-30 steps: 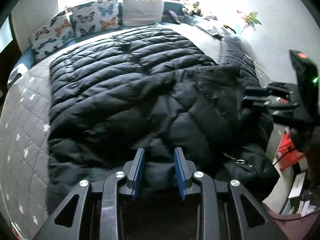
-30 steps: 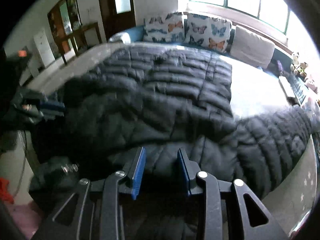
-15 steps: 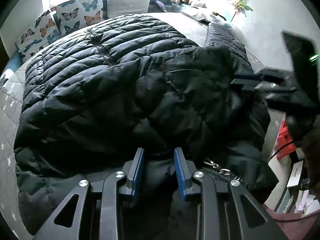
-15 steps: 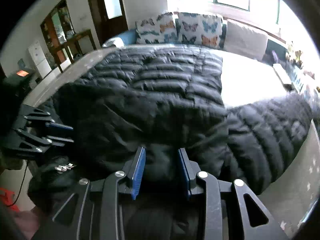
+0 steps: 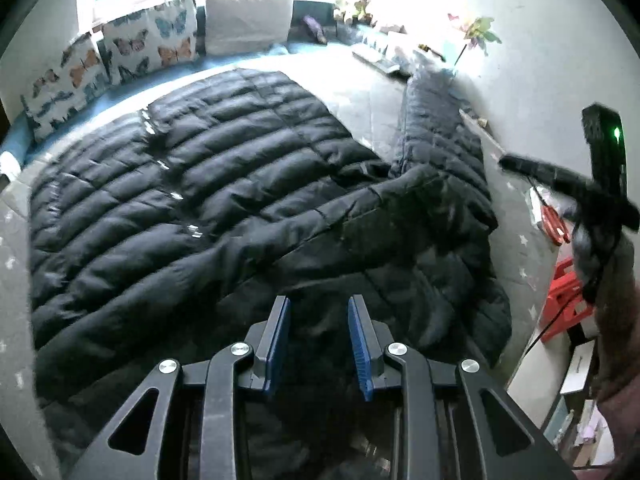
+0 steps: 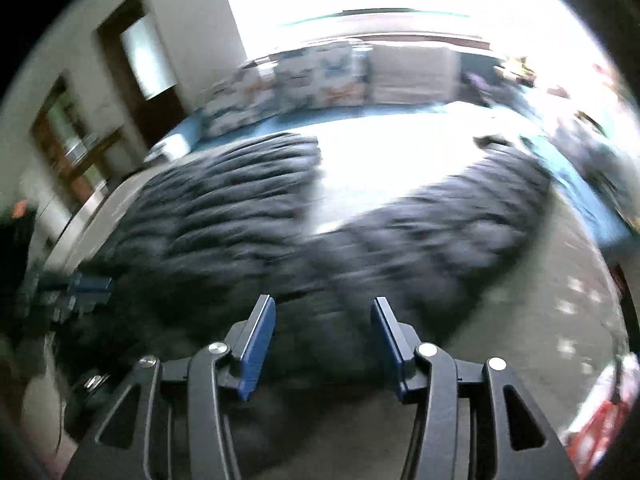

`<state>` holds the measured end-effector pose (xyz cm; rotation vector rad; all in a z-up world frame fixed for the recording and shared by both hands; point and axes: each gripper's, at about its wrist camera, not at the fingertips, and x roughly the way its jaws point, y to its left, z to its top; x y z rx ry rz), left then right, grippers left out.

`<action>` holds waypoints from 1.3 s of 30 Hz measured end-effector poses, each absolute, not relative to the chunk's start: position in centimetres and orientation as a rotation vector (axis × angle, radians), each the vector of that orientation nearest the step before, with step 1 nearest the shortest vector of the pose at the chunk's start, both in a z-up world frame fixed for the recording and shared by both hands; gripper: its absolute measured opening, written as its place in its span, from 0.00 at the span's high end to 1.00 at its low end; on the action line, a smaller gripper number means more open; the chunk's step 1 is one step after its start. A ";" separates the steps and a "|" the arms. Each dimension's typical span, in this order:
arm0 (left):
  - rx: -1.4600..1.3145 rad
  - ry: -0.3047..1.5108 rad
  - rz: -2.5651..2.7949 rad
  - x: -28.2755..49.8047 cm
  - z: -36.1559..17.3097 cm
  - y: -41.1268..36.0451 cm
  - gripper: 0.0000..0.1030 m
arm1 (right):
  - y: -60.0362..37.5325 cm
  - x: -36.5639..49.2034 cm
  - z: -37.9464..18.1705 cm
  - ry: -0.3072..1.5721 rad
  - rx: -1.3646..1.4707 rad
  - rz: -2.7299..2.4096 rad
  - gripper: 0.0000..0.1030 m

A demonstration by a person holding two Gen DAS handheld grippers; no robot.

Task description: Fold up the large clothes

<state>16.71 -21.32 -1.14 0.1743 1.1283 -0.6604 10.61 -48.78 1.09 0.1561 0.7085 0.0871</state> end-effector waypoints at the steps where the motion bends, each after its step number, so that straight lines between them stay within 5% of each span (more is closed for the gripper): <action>1: 0.174 1.142 -0.669 17.0 -1.8 -22.0 0.69 | -50.3 11.1 0.8 0.714 0.180 0.060 0.47; 25: 0.175 1.203 -0.832 19.0 -3.1 -31.8 0.69 | -65.9 20.5 -6.5 0.641 0.909 0.140 0.46; 29: 0.173 1.208 -0.851 19.3 -3.1 -32.7 0.69 | -65.7 20.7 -6.7 0.616 0.954 0.214 0.60; 39: 0.150 1.247 -0.877 19.9 -3.8 -33.6 0.69 | -66.2 22.0 -6.7 0.613 0.978 0.197 0.59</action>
